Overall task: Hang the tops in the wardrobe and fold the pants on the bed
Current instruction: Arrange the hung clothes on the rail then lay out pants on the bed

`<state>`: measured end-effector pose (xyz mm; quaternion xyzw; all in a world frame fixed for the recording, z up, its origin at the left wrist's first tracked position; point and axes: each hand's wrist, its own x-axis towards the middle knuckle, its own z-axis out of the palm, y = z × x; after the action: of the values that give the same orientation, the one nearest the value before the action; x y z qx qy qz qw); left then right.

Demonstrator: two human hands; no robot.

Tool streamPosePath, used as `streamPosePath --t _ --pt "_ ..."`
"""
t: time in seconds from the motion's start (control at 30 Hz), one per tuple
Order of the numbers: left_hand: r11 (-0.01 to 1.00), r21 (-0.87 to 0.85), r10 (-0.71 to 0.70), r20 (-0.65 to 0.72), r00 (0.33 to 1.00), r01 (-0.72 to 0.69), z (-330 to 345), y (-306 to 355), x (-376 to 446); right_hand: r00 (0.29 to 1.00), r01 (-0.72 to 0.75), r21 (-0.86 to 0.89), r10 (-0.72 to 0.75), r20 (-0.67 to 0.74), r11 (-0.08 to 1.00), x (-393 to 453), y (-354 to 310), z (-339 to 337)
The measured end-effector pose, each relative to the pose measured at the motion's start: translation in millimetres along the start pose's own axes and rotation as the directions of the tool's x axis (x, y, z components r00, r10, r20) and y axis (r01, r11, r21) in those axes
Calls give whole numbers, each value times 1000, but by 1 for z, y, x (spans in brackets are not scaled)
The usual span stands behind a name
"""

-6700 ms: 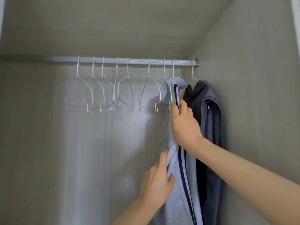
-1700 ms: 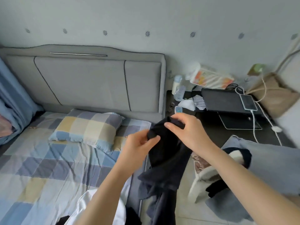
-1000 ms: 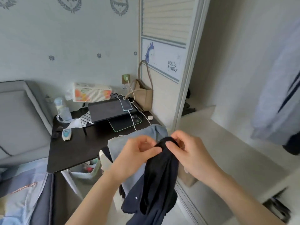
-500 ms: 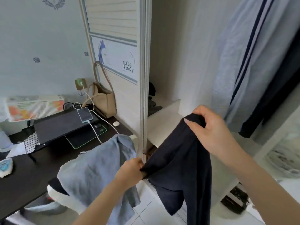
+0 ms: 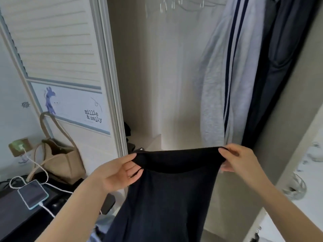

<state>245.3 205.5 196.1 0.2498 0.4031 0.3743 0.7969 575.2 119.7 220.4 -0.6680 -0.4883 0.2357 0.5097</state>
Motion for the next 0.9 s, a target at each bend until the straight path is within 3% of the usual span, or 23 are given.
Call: streamPosePath --t 0.07,0.13,0.2,0.27,0.37,0.47,0.57,0.7,0.77,0.83,0.9 --pt "999 -13 -30 81 996 32 8 22 7 973 -229 372 197 123 899 4 -2 7" --pt "998 52 -51 142 989 44 10 42 12 921 -383 639 326 213 667 9 -4 16" --pt "990 140 -38 169 985 14 10 60 15 890 -418 775 384 246 474 13 -7 24" --pt "980 195 7 186 983 -44 11 80 16 896 -405 787 371 242 466 18 -12 29" --pt "962 217 129 176 976 -166 22 113 19 937 -347 656 274 217 670 26 -30 32" --pt "911 282 277 122 953 -301 47 145 21 979 -204 400 184 87 893 40 -63 29" --pt "839 372 389 98 916 -397 73 166 25 994 -110 100 109 20 989 56 -92 30" --pt "734 500 460 129 878 -458 108 189 30 989 -56 -287 93 114 956 80 -126 35" --pt "658 554 526 146 838 -510 125 200 31 962 -60 -429 166 215 901 90 -142 34" --pt "536 630 610 171 774 -561 140 213 34 896 -64 -532 283 342 844 98 -159 30" --pt "385 691 692 223 687 -612 153 225 37 858 -23 -568 307 411 823 107 -181 23"
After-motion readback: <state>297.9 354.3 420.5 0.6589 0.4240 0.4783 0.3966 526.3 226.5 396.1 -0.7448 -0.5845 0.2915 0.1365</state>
